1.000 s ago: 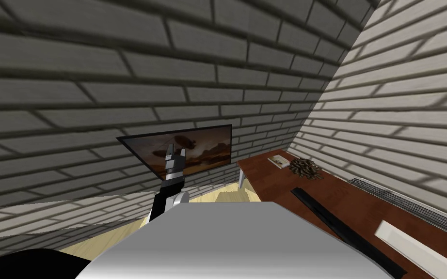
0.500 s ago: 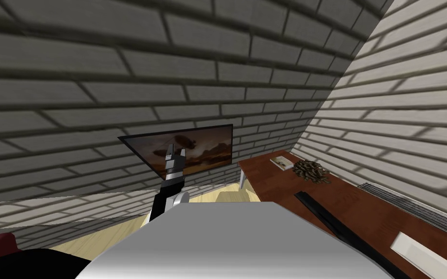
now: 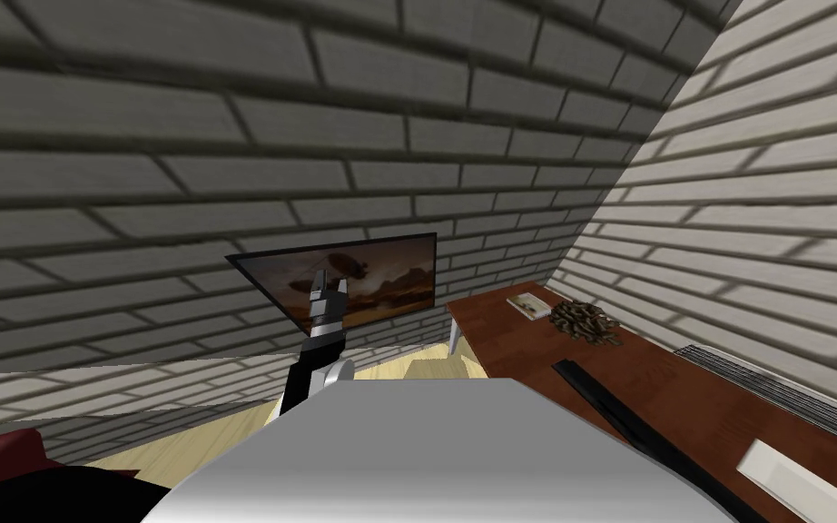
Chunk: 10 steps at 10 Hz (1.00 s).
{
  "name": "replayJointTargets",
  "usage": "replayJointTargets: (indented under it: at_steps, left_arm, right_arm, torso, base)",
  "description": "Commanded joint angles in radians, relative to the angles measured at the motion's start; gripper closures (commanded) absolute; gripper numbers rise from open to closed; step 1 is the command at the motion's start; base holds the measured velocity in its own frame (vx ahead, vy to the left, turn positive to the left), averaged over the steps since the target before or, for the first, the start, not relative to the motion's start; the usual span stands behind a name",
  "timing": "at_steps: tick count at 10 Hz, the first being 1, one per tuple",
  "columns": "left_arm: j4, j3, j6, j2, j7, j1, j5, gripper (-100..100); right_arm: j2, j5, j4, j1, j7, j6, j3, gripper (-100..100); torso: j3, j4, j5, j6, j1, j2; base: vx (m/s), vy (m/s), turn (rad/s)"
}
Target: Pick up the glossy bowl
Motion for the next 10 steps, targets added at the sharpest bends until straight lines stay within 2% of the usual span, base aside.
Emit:
replayJointTargets:
  at_steps: [1, 3, 4, 5, 7, 9, 10]
  left_arm:
    - [0.0, 0.0, 0.0, 0.0, 0.0, 0.0, 0.0, 0]
    - [0.0, 0.0, 0.0, 0.0, 0.0, 0.0, 0.0, 0]
    - [0.0, 0.0, 0.0, 0.0, 0.0, 0.0, 0.0, 0]
    - [0.0, 0.0, 0.0, 0.0, 0.0, 0.0, 0.0, 0]
    - [0.0, 0.0, 0.0, 0.0, 0.0, 0.0, 0.0, 0]
    - [0.0, 0.0, 0.0, 0.0, 0.0, 0.0, 0.0, 0]
    - [0.0, 0.0, 0.0, 0.0, 0.0, 0.0, 0.0, 0]
  right_arm:
    - [0.0, 0.0, 0.0, 0.0, 0.0, 0.0, 0.0, 100]
    - [0.0, 0.0, 0.0, 0.0, -0.001, 0.0, 0.0, 100]
    - [0.0, 0.0, 0.0, 0.0, -0.001, 0.0, 0.0, 0]
    - [-0.001, -0.005, -0.032, 0.025, 0.011, 0.004, -0.008, 100]
    - [0.0, -0.012, -0.074, 0.057, 0.027, 0.01, -0.016, 100]
    - [0.001, -0.012, -0.077, 0.058, 0.027, 0.012, -0.016, 100]
    - [0.001, -0.012, -0.08, 0.06, 0.028, 0.013, -0.016, 0]
  torso:
    - [0.0, 0.0, 0.0, 0.0, 0.0, 0.0]
    - [0.0, 0.0, 0.001, 0.0, 0.002, 0.0]
    - [0.0, 0.0, 0.001, 0.0, 0.002, 0.0]
    - [0.0, 0.0, 0.001, 0.0, 0.003, 0.0]
    - [-0.001, -0.001, 0.003, 0.001, 0.005, 0.0]
    - [-0.001, -0.001, 0.004, 0.0, 0.006, -0.001]
    - [-0.001, -0.001, 0.004, 0.0, 0.006, -0.001]
  base:
    - [0.0, 0.0, 0.0]
    - [0.0, 0.0, 0.0]
    - [0.0, 0.0, 0.0]
    - [0.004, 0.005, -0.051]
    - [0.006, 0.01, -0.069]
    - [0.002, 0.005, -0.014]
    - [0.0, 0.0, 0.0]
